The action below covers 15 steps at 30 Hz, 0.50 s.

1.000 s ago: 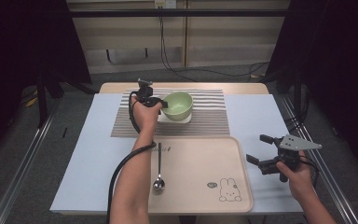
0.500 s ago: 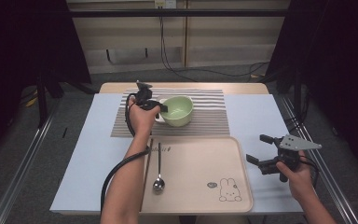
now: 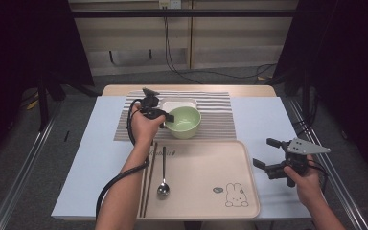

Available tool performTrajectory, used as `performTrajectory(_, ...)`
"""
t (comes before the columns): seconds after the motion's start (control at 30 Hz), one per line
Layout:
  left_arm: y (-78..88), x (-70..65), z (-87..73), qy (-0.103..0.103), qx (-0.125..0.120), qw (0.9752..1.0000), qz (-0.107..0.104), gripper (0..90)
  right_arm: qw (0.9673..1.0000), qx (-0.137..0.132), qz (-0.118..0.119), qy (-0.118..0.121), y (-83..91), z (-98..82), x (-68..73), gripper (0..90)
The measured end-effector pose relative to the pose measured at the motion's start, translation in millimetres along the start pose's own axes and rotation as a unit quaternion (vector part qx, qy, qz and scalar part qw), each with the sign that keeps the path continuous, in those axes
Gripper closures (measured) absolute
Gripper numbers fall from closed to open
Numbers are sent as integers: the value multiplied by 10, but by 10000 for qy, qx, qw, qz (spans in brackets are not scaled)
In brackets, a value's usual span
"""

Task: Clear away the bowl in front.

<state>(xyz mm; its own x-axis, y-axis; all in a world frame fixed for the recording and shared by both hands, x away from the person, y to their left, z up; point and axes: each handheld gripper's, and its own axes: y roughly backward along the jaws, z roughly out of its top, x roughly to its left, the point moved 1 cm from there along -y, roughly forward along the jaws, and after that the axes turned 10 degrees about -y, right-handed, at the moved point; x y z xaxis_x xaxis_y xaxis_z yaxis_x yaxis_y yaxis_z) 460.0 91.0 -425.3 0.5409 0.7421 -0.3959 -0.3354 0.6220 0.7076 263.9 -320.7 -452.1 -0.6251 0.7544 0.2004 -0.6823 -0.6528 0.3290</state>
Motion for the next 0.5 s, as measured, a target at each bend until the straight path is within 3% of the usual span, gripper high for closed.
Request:
performTrajectory(0.33,48,-81,-113,-127,79,9999,-87,835,10000,4,45,11,-2,-1,1,18)
performTrajectory(0.4,66,-87,-139,-286,167,9994,-123,835,10000,-3,46,23,-6,-1,1,18)
performTrajectory(0.5,68,-126,-163,-181,132,9996,-187,835,10000,-10,38,17,-9,-3,2,18)
